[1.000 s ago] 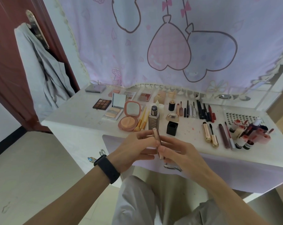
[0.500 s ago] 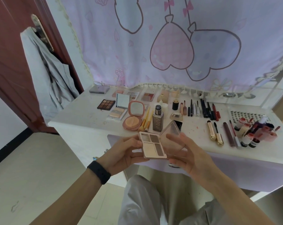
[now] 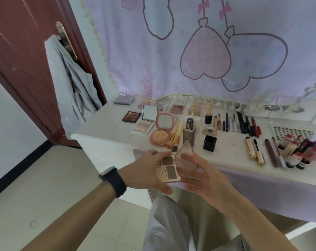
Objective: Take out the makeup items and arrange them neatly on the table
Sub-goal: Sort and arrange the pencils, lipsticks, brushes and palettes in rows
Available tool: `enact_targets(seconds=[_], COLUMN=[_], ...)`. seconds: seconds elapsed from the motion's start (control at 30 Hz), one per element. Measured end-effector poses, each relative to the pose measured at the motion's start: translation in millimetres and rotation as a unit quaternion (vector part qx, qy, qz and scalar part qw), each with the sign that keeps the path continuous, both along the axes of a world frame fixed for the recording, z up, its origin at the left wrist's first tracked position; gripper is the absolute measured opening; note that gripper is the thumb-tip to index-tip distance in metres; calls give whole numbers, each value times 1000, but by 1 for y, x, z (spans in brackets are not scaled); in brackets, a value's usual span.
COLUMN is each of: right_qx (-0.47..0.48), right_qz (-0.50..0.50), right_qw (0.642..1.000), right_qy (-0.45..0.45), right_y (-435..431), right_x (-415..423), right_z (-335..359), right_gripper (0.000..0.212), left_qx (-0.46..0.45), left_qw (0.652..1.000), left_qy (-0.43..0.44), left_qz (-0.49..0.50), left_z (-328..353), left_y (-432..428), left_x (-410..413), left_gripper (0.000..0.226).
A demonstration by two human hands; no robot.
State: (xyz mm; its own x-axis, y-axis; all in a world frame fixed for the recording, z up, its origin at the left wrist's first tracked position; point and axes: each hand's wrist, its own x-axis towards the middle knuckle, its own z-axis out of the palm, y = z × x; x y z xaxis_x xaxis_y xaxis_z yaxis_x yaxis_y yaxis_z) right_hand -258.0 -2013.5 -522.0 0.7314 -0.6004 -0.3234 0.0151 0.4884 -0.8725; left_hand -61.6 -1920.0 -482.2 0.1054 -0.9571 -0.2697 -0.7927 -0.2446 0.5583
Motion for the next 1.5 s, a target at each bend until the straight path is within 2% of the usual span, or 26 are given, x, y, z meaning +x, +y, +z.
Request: enact_targets(seconds=[0.1,0.2,0.4,0.53,0.6,0.67,0.73,0.83,0.87,0.97,1.03,1.1,1.23,1.43,1.5], right_qx=[10,8,-37,-78,-117,-197,-340,-499,-552,-695,-739,-758,-777,-777,-778], right_qz=[7,22,75,80,51,12,-26,-108,-133,-163,-166,-165,-153,-150,-157], right_qw=[1000,1000,996,993,991,980,938,848,807,663,610,587,567,565,560], right_qy=[-9,-7,17,36,34,37,67,143,163,226,231,231,228,235,237], right_y=[0,0,2,4,4,2,-1,-8,-12,-25,-30,-34,-38,-42,-42], right_x=[10,18,44,63,68,65,54,35,31,22,20,20,20,19,21], right_z=[0,0,-4,3,5,1,-7,-26,-35,-63,-74,-81,-91,-105,-107], right_gripper=[51,48,73,59,58,55,44,25,20,27,22,30,41,43,41], left_qx=[-33,-54,-94,-113,-120,-124,-135,-144,-140,-116,-103,-91,-68,-52,-69], left_qw=[991,990,976,974,973,971,961,937,929,910,905,903,896,898,898], left_qy=[-131,-129,-194,-177,-160,-130,-98,-83,-80,-69,-55,-53,-109,-139,-137], left_qz=[-16,3,36,82,112,161,221,308,334,393,408,417,425,414,412], left_z=[-3,-6,-9,-11,-12,-13,-13,-14,-14,-14,-16,-19,-28,-39,-41], left_y=[-1,3,15,21,25,28,29,24,19,-1,-16,-31,-53,-61,-59], left_x=[2,9,22,34,40,52,69,101,112,141,153,161,172,180,179], left_gripper=[106,99,94,94,91,90,92,95,96,95,88,80,68,44,44])
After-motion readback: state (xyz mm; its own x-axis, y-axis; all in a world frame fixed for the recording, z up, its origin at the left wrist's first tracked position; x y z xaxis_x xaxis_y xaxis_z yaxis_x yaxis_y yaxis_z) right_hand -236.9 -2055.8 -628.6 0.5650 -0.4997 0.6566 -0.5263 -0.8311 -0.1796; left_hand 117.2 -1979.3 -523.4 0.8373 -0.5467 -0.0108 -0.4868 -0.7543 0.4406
